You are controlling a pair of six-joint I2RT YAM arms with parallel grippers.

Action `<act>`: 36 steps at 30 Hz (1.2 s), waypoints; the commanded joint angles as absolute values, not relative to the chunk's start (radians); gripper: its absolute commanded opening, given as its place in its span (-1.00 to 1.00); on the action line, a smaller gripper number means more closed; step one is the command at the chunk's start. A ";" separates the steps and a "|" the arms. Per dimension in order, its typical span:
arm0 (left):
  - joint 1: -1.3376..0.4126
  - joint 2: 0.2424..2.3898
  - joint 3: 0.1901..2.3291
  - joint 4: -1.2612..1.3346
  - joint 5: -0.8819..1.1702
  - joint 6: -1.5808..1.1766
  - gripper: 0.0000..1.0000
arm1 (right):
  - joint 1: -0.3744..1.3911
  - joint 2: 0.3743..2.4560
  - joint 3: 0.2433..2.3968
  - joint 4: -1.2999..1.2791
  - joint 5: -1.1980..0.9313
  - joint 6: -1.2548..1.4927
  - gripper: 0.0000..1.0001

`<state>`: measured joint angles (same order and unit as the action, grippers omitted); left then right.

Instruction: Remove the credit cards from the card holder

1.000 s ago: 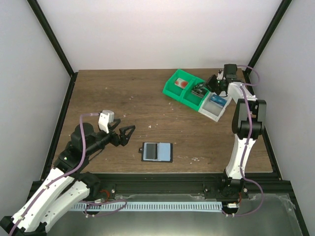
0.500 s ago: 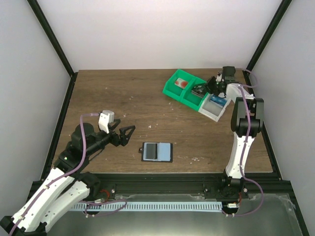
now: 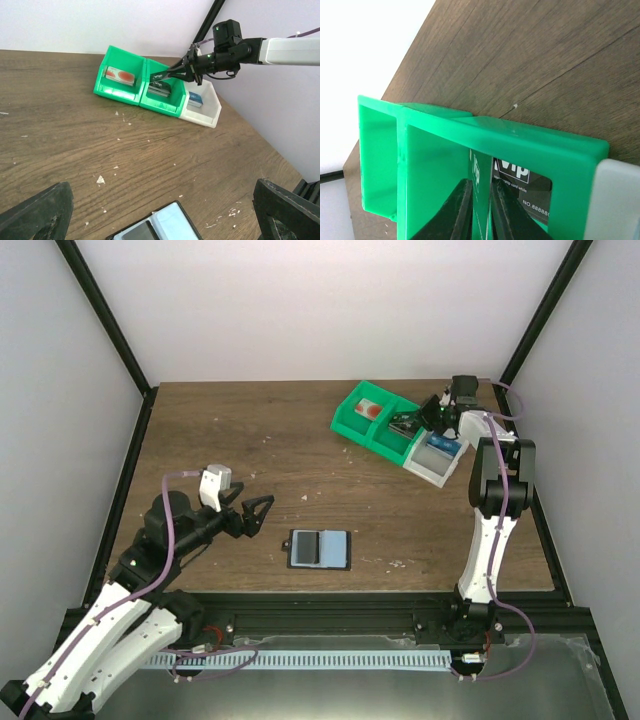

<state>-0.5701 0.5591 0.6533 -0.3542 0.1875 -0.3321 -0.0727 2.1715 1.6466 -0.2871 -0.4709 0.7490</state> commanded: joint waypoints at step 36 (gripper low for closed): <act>-0.569 0.813 0.633 -0.340 0.269 -0.489 0.92 | 0.066 1.576 1.180 -0.394 -0.527 0.562 -0.48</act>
<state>-0.5701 0.7868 0.6628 -0.3859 0.1955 -0.4213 0.0082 1.6489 1.2808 -0.4316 -0.4465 0.6571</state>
